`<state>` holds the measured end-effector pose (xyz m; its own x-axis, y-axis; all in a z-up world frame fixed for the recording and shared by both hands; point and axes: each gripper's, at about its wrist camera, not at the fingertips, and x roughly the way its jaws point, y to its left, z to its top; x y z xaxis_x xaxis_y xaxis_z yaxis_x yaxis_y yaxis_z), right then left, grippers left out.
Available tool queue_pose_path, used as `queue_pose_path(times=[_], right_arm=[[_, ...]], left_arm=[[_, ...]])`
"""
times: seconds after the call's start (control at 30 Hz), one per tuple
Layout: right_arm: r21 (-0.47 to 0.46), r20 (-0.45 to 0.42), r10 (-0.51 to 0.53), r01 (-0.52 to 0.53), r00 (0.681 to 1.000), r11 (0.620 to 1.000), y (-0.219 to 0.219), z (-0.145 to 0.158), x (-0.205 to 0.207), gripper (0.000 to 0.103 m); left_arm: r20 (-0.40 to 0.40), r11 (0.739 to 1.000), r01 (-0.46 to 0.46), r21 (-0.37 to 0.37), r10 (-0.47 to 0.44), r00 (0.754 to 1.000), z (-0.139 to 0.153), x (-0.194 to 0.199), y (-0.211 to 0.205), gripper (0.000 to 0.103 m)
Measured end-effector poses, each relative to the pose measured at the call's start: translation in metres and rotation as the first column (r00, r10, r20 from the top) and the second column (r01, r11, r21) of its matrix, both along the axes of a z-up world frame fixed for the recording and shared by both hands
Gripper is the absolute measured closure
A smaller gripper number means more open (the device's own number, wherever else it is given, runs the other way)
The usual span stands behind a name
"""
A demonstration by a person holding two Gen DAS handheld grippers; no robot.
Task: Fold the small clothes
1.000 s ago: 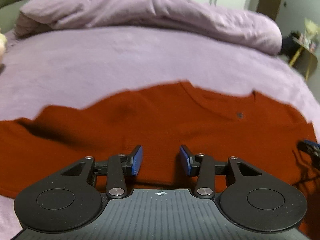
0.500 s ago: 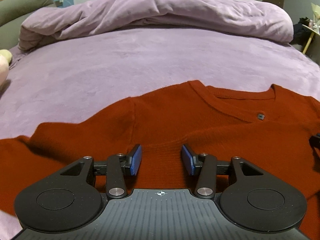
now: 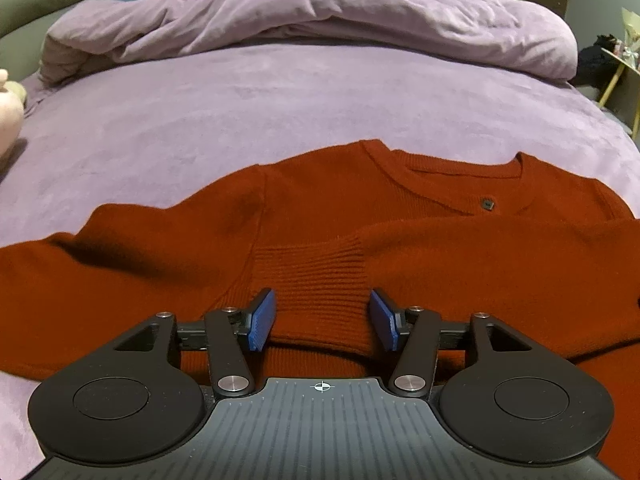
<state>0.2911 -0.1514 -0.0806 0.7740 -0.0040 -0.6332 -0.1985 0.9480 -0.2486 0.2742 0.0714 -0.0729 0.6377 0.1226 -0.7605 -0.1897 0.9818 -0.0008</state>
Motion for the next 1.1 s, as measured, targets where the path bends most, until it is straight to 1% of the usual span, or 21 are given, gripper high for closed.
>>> queue_pose_path(times=[0.13,0.17,0.23,0.33,0.5,0.6,0.63,0.67,0.7,0.77,0.8,0.83,0.87,0.9,0.93,0.97,1.0,1.03,1.07,1.1], right_arm=[[-0.097,0.036,-0.026,0.029,0.999,0.995,0.002,-0.005,0.001,0.092],[-0.103,0.037,-0.043,0.046,0.998,0.994,0.0,-0.005,0.003,0.092],[-0.08,0.028,-0.059,0.061,0.998,0.995,-0.006,-0.005,0.006,0.092],[-0.144,0.034,-0.034,0.039,0.999,0.989,0.001,-0.008,0.008,0.092],[-0.16,0.034,-0.039,0.044,0.999,0.986,0.002,-0.012,0.01,0.092],[-0.211,0.031,-0.021,0.027,0.999,0.977,0.01,-0.016,0.009,0.09],[-0.218,0.027,-0.017,0.023,0.999,0.976,0.01,-0.017,0.01,0.09],[-0.219,0.022,-0.016,0.02,1.0,0.975,0.011,-0.016,0.011,0.09],[-0.214,0.018,-0.017,0.021,1.0,0.977,0.011,-0.013,0.011,0.09],[-0.214,0.017,-0.019,0.022,1.0,0.977,0.013,-0.008,0.007,0.089],[-0.212,0.019,-0.023,0.027,1.0,0.977,0.015,-0.002,0.001,0.085],[-0.191,0.024,-0.029,0.033,0.999,0.981,0.017,0.005,-0.007,0.076],[-0.158,0.03,-0.031,0.035,0.999,0.987,0.017,0.011,-0.016,0.071],[-0.099,0.045,-0.031,0.035,0.999,0.995,0.017,0.019,-0.031,0.063],[-0.039,0.056,-0.029,0.031,0.998,0.999,0.015,0.027,-0.045,0.054],[0.024,0.063,-0.027,0.025,0.998,0.999,0.013,0.033,-0.064,0.05],[0.055,0.063,-0.034,0.031,0.997,0.998,0.011,0.037,-0.077,0.046],[0.09,0.064,-0.04,0.034,0.997,0.995,0.009,0.039,-0.093,0.046],[0.122,0.057,-0.038,0.031,0.998,0.992,0.008,0.04,-0.104,0.046],[0.162,0.036,-0.029,0.023,0.999,0.986,0.006,0.041,-0.116,0.046]], left_arm=[[-0.011,1.0,-0.003,0.018,0.003,1.0,0.001,-0.003,0.001,0.039],[-0.012,1.0,-0.006,0.013,0.006,1.0,0.001,-0.004,0.002,0.039],[-0.015,1.0,-0.016,0.008,0.016,1.0,-0.001,-0.004,0.003,0.036],[-0.02,1.0,-0.021,-0.001,0.021,1.0,0.0,-0.006,0.005,0.035],[-0.031,0.999,-0.029,-0.026,0.029,0.999,0.0,-0.008,0.009,0.031],[-0.038,0.998,-0.034,-0.057,0.032,0.999,-0.005,-0.007,0.013,0.025],[-0.031,0.997,-0.035,-0.069,0.033,0.999,-0.007,-0.007,0.015,0.02],[-0.024,0.996,-0.035,-0.077,0.034,0.999,-0.01,-0.007,0.016,0.018],[-0.018,0.996,-0.036,-0.077,0.035,0.999,-0.013,-0.008,0.016,0.016],[-0.007,0.998,-0.022,-0.061,0.022,1.0,-0.013,-0.01,0.014,0.015],[-0.008,0.998,-0.018,-0.056,0.018,1.0,-0.011,-0.011,0.015,0.015],[-0.009,0.998,-0.026,-0.056,0.025,1.0,-0.007,-0.013,0.017,0.017],[-0.008,0.997,-0.043,-0.07,0.042,0.999,-0.003,-0.018,0.021,0.019],[-0.001,0.994,-0.058,-0.098,0.058,0.998,0.002,-0.025,0.028,0.021],[0.019,0.988,-0.065,-0.142,0.069,0.997,0.008,-0.035,0.038,0.021],[0.045,0.979,-0.078,-0.19,0.088,0.995,0.014,-0.048,0.05,0.021],[0.066,0.967,-0.097,-0.236,0.116,0.991,0.02,-0.062,0.063,0.018],[0.089,0.952,-0.113,-0.284,0.144,0.986,0.024,-0.077,0.078,0.015],[0.11,0.937,-0.125,-0.326,0.168,0.98,0.028,-0.093,0.096,0.015],[0.123,0.925,-0.148,-0.349,0.201,0.972,0.03,-0.108,0.116,0.014]])
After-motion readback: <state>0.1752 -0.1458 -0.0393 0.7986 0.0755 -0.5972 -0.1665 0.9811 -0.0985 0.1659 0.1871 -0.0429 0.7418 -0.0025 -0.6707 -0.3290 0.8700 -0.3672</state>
